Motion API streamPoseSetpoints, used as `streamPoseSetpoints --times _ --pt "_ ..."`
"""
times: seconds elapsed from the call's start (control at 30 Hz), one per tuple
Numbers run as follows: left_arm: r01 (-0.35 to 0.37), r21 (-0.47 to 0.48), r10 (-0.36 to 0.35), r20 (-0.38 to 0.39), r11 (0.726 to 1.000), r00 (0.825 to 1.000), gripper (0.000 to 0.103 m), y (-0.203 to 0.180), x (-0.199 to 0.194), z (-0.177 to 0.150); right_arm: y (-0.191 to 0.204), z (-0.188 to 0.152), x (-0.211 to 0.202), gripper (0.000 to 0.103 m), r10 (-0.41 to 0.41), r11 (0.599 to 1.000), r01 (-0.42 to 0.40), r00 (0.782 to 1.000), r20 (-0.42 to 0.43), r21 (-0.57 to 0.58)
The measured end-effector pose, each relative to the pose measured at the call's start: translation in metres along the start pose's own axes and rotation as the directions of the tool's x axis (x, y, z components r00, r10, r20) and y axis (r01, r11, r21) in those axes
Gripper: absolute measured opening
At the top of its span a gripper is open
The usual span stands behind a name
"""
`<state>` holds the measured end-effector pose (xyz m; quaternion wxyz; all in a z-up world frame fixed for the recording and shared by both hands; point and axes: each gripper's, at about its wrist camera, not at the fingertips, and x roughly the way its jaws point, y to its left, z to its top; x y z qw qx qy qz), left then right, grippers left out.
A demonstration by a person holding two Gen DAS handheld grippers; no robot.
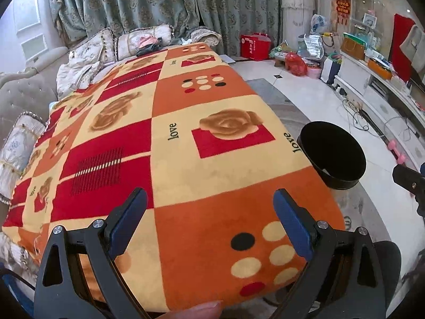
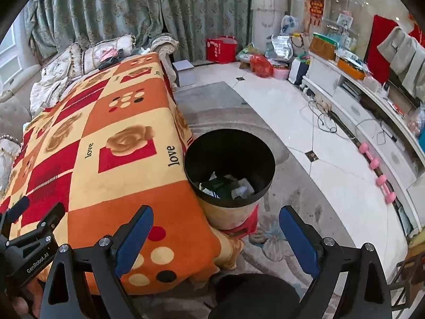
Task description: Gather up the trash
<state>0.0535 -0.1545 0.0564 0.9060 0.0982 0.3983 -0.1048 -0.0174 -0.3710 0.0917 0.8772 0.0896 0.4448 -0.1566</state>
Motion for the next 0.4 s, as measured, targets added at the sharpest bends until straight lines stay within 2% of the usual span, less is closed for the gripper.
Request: streamPoseSetpoints --times 0.2,0.3,0.4 --pt "0.029 -0.009 -0.029 -0.004 1.0 1.0 0.096 -0.0003 -0.0024 0.0013 -0.0011 -0.0032 0.0049 0.094 -0.005 1.0 0.005 1.0 -0.021 0.004" --pt "0.073 -0.034 -0.072 0.013 0.997 0.997 0.096 0.0012 -0.0056 0.0004 -0.0011 -0.0039 0.0049 0.094 -0.005 1.0 0.005 1.0 -0.023 0.005" --pt "0.076 -0.032 -0.075 0.017 0.997 0.997 0.096 -0.0004 -0.007 0.0004 -0.0004 -0.0053 0.0037 0.094 -0.003 1.0 0.003 1.0 -0.021 0.003"
